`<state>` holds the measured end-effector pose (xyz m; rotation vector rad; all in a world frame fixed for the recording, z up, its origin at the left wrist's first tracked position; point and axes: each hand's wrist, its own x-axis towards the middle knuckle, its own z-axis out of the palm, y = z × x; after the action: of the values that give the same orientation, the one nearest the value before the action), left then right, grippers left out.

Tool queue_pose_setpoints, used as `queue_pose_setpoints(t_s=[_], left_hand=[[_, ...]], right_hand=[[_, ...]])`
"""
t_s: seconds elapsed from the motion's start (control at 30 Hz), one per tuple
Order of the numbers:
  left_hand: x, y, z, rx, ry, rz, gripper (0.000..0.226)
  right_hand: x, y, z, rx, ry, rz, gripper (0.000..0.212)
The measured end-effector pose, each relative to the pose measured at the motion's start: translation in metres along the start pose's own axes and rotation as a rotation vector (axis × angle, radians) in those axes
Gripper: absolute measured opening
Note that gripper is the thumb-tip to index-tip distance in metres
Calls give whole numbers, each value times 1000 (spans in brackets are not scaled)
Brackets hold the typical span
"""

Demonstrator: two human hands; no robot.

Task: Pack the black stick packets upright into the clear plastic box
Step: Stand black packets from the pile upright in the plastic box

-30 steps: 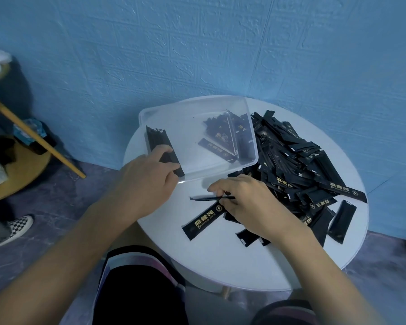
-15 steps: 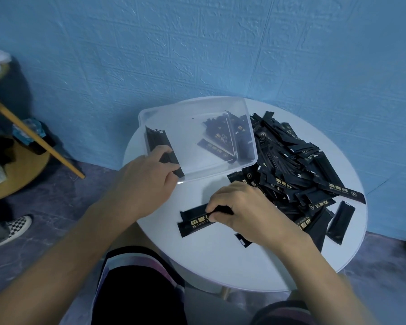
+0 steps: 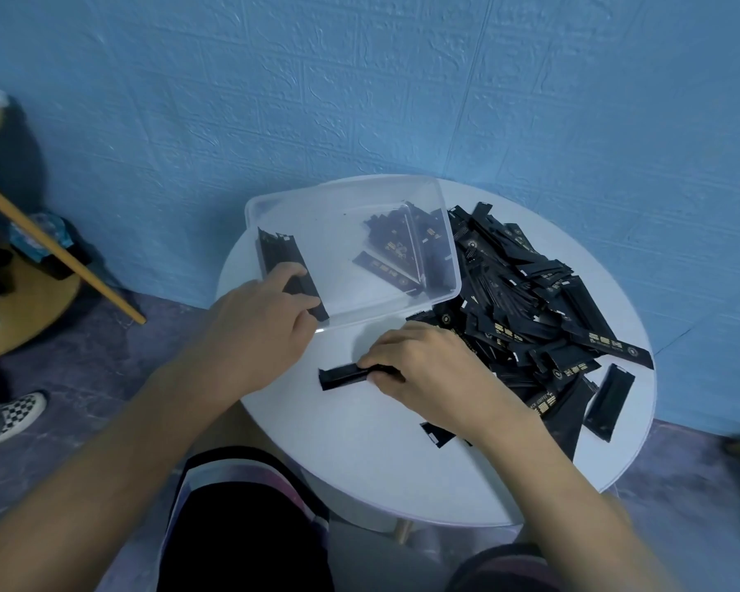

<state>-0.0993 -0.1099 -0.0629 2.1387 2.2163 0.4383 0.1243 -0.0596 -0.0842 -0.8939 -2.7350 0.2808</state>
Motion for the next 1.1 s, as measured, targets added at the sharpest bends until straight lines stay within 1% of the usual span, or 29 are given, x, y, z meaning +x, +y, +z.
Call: queue_pose_setpoints(t_s=[0.07,0.17,0.27,0.4,0.5,0.57,0.67,0.77,0.87,0.93,1.03,1.1], left_hand=[[1,-1,0,4,3,1,43],[1,-1,0,1,-2,-1,43],[0,-1,1,8,-1,4,42],[-2,-2,6,19,15,13,44],[-8,0,12,20,78,44,44],[-12,2,15,24,97,49,44],[-14,3,18,19,129,54,48],[-15,5,19,31,143,57,50],[-16,5,19,29,144,59,59],[-15,4,18,27,139,56,59],[-15,3,16,34,115,50,45],[-15,3,15,33,105,49,41]], right_hand=[[1,3,4,-5,43,-6,23],[1,8,3,29,122,-9,18],[1,9,-10,173,233,37,14],[11,4,-27,385,348,192,12],[26,-1,-34,339,460,284,9],[39,-8,-38,286,497,323,12],[65,-14,-34,215,468,351,16],[90,-19,-23,104,335,391,17],[102,-23,-12,55,192,436,20],[103,-25,-8,99,149,430,22],[106,-21,-8,262,119,422,11],[107,-17,-8,349,101,424,5]])
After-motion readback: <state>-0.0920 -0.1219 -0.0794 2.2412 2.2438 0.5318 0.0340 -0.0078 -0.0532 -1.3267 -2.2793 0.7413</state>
